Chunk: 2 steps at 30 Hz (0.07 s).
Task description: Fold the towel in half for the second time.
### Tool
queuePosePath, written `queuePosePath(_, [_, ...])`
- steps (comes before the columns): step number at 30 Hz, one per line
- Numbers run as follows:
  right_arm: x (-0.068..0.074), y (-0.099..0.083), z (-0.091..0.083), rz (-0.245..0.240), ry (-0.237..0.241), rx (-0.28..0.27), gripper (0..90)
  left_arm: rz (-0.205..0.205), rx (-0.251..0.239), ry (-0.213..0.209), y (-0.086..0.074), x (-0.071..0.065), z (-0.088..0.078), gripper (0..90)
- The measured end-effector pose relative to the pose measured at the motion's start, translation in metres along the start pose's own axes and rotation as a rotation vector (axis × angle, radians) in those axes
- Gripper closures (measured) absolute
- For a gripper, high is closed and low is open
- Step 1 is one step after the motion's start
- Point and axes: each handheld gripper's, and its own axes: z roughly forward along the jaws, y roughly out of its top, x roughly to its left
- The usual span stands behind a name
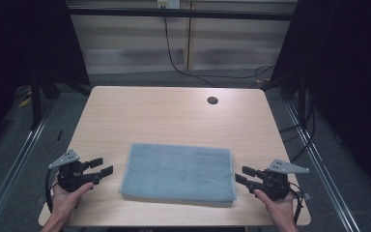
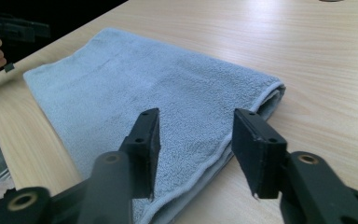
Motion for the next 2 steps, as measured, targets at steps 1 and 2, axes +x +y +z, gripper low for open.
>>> queuePosePath(1, [-0.001,-0.0007,0.0003,0.0,-0.008,0.003,46.2,0.007,0.009,0.0,-0.0003,-0.0015,0.0015,28.2])
queuePosePath(2, [-0.0026,-0.0014,0.0007,0.004,-0.014,0.007,44.8,0.016,0.02,-0.001,-0.0006,-0.0028,0.0032,27.1])
